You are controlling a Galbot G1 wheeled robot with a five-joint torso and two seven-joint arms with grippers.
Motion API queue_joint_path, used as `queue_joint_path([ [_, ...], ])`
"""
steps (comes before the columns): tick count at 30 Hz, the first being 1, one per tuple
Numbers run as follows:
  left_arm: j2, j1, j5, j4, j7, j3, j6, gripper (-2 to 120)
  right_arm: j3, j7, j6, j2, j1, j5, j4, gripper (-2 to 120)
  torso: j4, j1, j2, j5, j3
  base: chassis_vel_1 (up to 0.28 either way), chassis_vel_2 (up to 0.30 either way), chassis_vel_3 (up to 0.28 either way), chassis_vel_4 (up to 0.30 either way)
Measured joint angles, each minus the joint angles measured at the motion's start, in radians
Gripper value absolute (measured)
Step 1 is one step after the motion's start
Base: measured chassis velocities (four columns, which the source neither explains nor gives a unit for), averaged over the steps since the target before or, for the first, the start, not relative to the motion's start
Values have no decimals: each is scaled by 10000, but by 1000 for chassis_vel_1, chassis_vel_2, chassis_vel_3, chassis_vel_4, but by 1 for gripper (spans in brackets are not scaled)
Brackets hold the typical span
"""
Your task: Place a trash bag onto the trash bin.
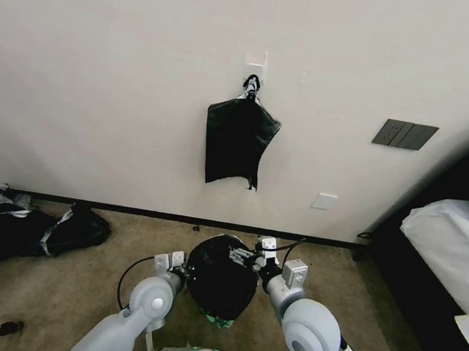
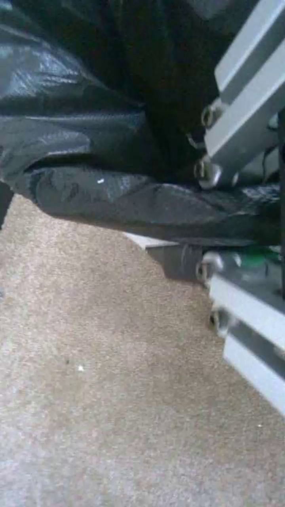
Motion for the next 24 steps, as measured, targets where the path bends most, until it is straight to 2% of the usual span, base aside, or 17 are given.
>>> queue_joint_path([
  [3,8,10,86,-48,61,-5,18,17,16,0,0,0,-1,6,1,100,0,0,0,0,0,0,0,0,0],
  [6,92,49,454,-652,447,-157,-52,42,103,-17,8,20,-2,18,21,100,1,0,0,1,0,0,0,0,0],
  [8,140,47,474,-799,473,-206,-59,47,125,-22,16,23,-9,15,22,100,1,0,0,1,0,0,0,0,0],
  [10,346,204,485,-1243,515,-375,-35,61,254,-30,47,51,-87,3,33,100,0,0,0,2,0,0,0,0,0],
  [15,539,586,760,-1587,723,-563,30,71,443,-126,166,70,-217,-151,35,100,1,0,0,1,0,0,0,0,0],
  [17,636,1153,2039,-1853,1483,-895,-322,82,902,-579,734,184,-543,-900,-153,100,3,0,0,-1,0,0,0,0,0],
  [18,630,1512,3031,-1931,2170,-1194,-943,88,1253,-908,1346,323,-854,-1461,-335,100,3,0,0,2,0,0,0,0,0],
  [19,630,1512,3031,-1931,2170,-1194,-943,88,1253,-908,1346,323,-854,-1461,-335,100,3,0,0,2,0,0,0,0,0],
  [21,575,1943,4185,-2010,3040,-1647,-1842,95,1801,-1325,2250,579,-1313,-2015,-541,100,2,0,0,1,0,0,0,0,0],
  [22,525,2271,4951,-2096,3645,-2035,-2609,99,2304,-1716,3106,855,-1737,-2520,-726,100,1,0,1,0,0,0,0,0,0],
  [23,525,2271,4951,-2096,3645,-2035,-2609,99,2304,-1716,3106,855,-1737,-2520,-726,100,1,0,1,0,0,0,0,0,0],
  [24,496,2403,5319,-2118,3859,-2207,-2947,99,2495,-1891,3525,978,-1922,-2753,-831,100,1,0,0,0,0,0,0,0,0],
])
